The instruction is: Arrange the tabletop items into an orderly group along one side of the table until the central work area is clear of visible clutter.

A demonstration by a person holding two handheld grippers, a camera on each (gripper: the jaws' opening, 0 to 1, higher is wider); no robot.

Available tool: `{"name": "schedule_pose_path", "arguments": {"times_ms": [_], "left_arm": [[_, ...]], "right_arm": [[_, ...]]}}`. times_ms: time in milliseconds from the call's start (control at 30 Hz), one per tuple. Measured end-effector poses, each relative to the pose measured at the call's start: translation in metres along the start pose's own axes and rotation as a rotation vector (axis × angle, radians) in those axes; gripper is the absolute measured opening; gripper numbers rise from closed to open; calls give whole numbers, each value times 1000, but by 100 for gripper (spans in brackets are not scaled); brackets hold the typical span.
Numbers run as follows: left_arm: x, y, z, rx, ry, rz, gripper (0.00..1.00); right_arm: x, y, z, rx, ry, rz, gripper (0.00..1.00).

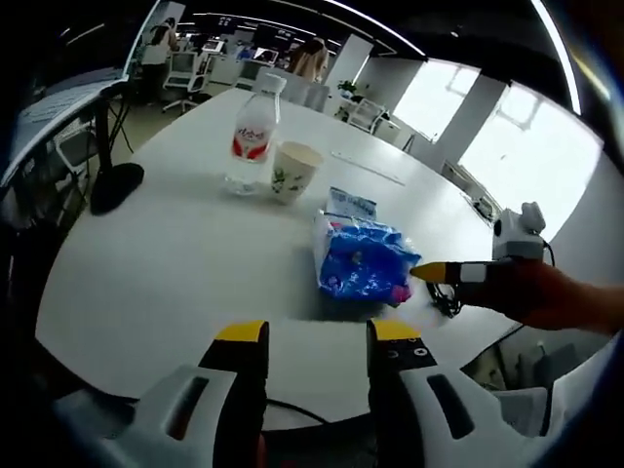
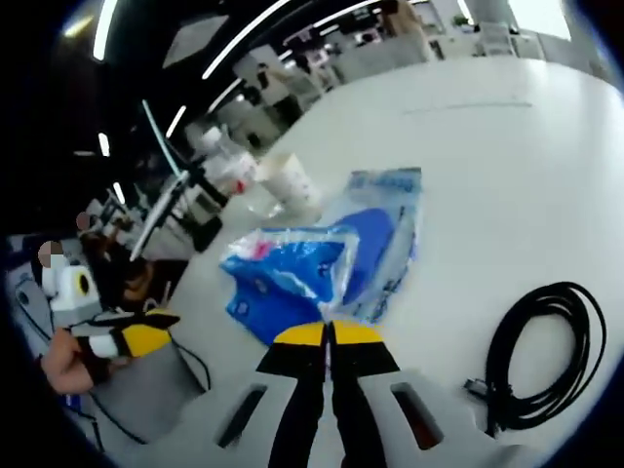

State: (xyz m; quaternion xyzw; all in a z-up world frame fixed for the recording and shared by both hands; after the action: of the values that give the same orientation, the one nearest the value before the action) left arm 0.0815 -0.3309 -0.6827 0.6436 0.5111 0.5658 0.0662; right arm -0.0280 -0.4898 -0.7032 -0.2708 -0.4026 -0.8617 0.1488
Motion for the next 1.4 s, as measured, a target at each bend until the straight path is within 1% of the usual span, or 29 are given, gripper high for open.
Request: {"name": "schedule_pose_path", "arguments": {"times_ms": [100,233,433,600,733,900,967,1000,1067,1167,1400], "left_arm": [[-5,3,0,-9,2,0,38],[-13,4,0,-22,2,9,36],[-25,5,2,-44,7,21,31],[-35,2,0,-60,3,41,28],[-37,2,0,-63,6,37,21],[-41,2,-4,-70,-7,36,17],[-41,4,-7,-72,-17,24,10],[-43,5,-10,-67,-35,14,7],[-44,6,-14,-73,-42,13,1],[-46,6,-17,-85,-46,18,1],[-45,9,-25,-101,-63,22,0]], "right_arm": [[1,-5,7,10,13,13,0],[0,-10,10,7,22,19,0],[2,-11,13,4,32,20,0],[5,-13,12,-3,35,17,0],[9,-14,10,-12,34,13,0],[13,-17,7,-18,32,12,0],[14,-18,5,-22,31,13,0],[15,-19,5,-29,35,11,0],[15,-19,6,-31,37,9,0],[17,-20,5,-24,33,12,0],[23,-18,-1,-42,29,-1,0]]}}
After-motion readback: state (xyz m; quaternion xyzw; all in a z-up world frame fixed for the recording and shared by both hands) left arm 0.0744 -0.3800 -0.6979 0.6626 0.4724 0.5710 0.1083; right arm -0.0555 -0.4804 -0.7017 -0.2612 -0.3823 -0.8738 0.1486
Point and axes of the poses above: the point that each gripper's makers call its tool centre point, and the gripper's own axes: x roughly backward along the fingers, z roughly to its left, y roughly out of its top, the point moved 3 cm from there along x, roughly backward along the fingers, and after that the axes turned 5 degrees about y, right-handed, at the moved point
